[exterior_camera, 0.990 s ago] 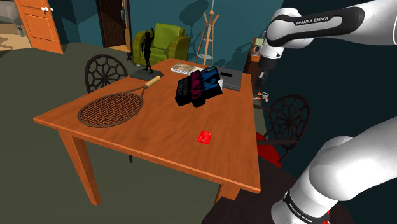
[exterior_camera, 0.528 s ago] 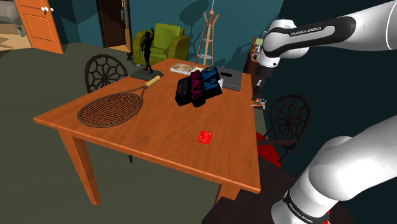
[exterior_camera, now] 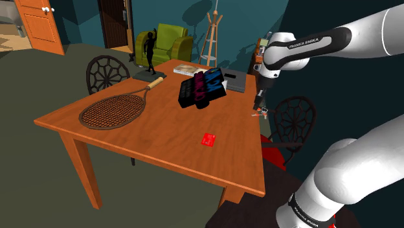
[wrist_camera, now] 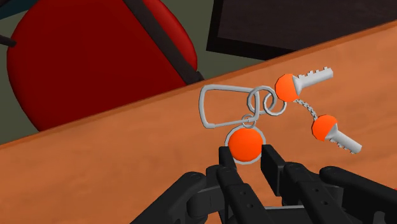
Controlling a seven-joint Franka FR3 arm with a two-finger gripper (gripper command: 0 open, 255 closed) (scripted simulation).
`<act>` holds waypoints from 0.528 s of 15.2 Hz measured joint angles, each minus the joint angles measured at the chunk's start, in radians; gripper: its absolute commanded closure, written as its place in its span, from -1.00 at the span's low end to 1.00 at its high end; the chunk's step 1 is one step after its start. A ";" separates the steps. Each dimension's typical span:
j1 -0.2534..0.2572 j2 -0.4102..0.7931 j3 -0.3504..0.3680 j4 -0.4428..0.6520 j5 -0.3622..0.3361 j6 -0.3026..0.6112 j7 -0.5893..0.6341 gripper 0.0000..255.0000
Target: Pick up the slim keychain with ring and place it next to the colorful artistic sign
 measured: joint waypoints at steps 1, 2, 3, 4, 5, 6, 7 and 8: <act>0.000 0.002 -0.001 -0.013 -0.001 0.016 0.001 1.00; -0.002 0.006 -0.005 -0.022 -0.002 0.028 -0.003 1.00; -0.001 0.010 -0.006 -0.032 -0.001 0.042 -0.001 1.00; 0.000 0.017 -0.008 -0.040 -0.001 0.056 -0.002 1.00; 0.001 0.028 -0.010 -0.044 0.001 0.071 -0.003 1.00; 0.001 0.035 -0.013 -0.051 0.002 0.084 -0.005 1.00; 0.002 0.036 -0.013 -0.063 0.002 0.098 -0.003 1.00; 0.002 0.044 -0.016 -0.073 0.002 0.115 -0.005 1.00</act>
